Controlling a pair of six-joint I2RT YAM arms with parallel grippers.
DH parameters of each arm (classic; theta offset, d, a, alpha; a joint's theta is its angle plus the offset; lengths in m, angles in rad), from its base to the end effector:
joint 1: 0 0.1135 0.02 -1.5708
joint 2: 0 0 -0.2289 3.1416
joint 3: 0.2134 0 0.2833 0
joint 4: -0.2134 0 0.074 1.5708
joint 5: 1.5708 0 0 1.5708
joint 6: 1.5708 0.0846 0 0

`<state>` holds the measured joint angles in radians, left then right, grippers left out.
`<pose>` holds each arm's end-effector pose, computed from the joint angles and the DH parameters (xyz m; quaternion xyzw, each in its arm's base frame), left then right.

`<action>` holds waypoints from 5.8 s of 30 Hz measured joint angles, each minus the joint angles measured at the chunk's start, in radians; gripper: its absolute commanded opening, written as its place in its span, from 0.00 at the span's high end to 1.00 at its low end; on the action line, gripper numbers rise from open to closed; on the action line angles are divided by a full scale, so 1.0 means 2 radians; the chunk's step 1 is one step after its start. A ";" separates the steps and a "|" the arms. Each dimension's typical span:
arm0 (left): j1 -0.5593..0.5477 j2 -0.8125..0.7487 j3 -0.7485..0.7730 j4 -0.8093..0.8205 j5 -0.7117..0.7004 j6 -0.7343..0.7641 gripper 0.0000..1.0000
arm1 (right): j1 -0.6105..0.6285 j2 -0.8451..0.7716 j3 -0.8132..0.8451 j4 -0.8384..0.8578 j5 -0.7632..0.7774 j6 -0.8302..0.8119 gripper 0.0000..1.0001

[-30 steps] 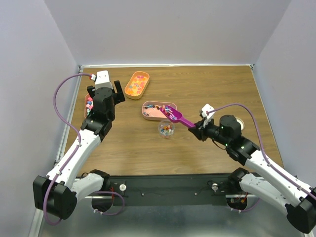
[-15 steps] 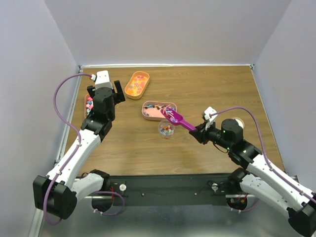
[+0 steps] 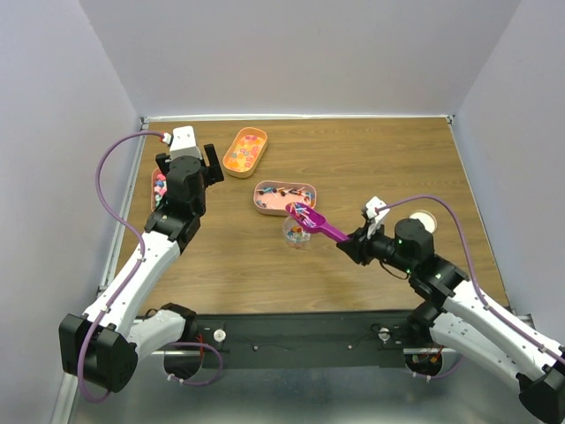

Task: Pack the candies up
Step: Place the fake candies in the packing bottle, then place the spatula at the center of the board.

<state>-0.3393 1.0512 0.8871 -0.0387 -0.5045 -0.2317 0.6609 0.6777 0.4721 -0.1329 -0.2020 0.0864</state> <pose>0.3289 -0.0727 0.2963 -0.1171 0.7579 0.0133 0.6416 0.2051 0.1809 0.2071 -0.2859 0.7622 0.2865 0.5052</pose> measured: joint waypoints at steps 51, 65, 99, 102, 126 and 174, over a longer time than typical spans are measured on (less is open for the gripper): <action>0.000 0.006 0.000 0.001 0.000 0.002 0.13 | 0.023 0.006 -0.032 -0.049 -0.009 0.127 0.99; 0.000 0.006 0.000 0.001 0.000 0.003 0.13 | 0.023 0.038 0.029 -0.103 -0.012 0.133 0.99; 0.000 0.006 0.000 0.004 0.000 0.008 0.13 | 0.023 0.119 0.156 -0.249 -0.016 0.170 0.99; 0.000 0.006 0.000 0.004 0.000 0.008 0.13 | 0.023 0.128 0.168 -0.258 -0.020 0.174 0.99; 0.003 0.002 0.000 0.004 0.000 0.011 0.13 | 0.023 0.204 0.282 -0.370 -0.017 0.201 0.99; 0.012 -0.007 -0.007 0.007 0.010 0.013 0.13 | 0.023 0.118 -0.006 0.044 0.426 0.159 0.90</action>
<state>-0.3161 1.0363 0.8738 -0.0242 -0.4850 -0.2058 0.7067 0.9142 0.4595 -0.0452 0.6495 0.4049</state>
